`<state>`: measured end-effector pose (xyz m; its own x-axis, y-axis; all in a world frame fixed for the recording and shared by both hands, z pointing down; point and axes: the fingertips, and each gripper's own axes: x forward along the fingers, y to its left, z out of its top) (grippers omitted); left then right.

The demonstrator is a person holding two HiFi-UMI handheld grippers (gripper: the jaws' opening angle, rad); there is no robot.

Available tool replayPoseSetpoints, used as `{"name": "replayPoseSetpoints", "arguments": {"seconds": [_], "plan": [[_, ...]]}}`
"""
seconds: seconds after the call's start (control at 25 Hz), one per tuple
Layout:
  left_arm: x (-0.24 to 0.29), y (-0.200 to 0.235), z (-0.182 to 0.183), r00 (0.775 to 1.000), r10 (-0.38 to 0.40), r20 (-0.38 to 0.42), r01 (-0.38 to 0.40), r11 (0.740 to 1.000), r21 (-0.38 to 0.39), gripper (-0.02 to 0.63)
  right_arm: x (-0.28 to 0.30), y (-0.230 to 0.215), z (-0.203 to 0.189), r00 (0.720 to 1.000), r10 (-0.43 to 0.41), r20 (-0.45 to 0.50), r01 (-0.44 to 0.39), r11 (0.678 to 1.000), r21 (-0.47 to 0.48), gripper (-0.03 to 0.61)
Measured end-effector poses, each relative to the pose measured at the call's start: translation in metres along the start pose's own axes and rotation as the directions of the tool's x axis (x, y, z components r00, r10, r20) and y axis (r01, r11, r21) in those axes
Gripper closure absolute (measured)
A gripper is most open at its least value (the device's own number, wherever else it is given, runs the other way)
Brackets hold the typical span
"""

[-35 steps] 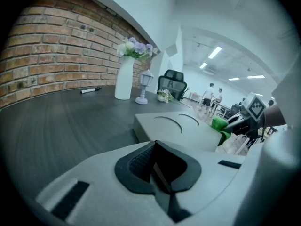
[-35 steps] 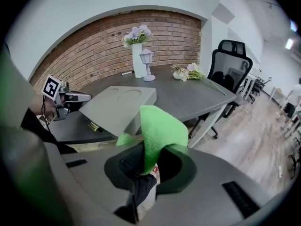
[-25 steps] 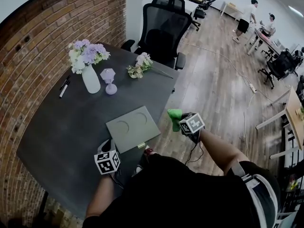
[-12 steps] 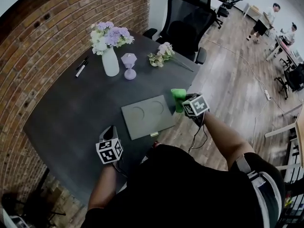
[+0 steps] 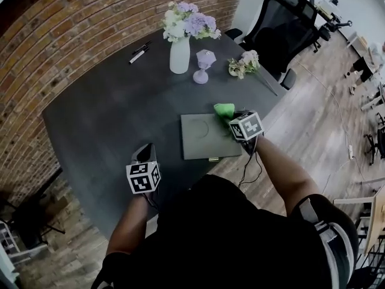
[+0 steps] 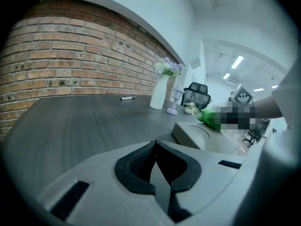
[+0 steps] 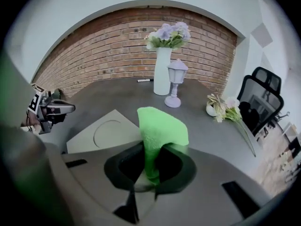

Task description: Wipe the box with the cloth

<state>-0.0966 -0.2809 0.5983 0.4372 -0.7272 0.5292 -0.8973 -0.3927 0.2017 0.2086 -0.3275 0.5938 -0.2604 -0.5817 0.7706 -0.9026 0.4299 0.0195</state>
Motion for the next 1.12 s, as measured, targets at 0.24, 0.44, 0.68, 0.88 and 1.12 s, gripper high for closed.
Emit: {"name": "replayPoseSetpoints", "arguments": {"seconds": [0.24, 0.44, 0.68, 0.88, 1.12], "plan": [[-0.025, 0.022, -0.004, 0.998, 0.064, 0.025, -0.062, 0.997, -0.050, 0.606, 0.032, 0.070, 0.038, 0.993, 0.121, -0.006, -0.121, 0.986, -0.117, 0.534], [-0.041, 0.030, 0.000, 0.994, 0.089, 0.060, -0.086, 0.994, -0.060, 0.606, 0.052, 0.135, 0.058, 0.974, 0.227, -0.015, -0.226, 0.954, -0.196, 0.534], [-0.050, 0.037, -0.009, 0.995, 0.091, 0.045, -0.087, 0.994, -0.069, 0.606, 0.050, 0.203, 0.070, 0.924, 0.382, 0.006, -0.371, 0.901, -0.223, 0.534], [-0.037, 0.023, -0.008, 0.998, 0.048, 0.028, -0.047, 0.998, -0.041, 0.606, 0.034, 0.205, 0.082, 0.895, 0.437, 0.089, -0.425, 0.896, -0.131, 0.534], [-0.005, -0.012, -0.004, 0.998, -0.062, -0.015, 0.062, 0.997, 0.040, 0.606, 0.017, 0.130, 0.052, 0.940, 0.309, 0.147, -0.320, 0.946, 0.054, 0.534]]}}
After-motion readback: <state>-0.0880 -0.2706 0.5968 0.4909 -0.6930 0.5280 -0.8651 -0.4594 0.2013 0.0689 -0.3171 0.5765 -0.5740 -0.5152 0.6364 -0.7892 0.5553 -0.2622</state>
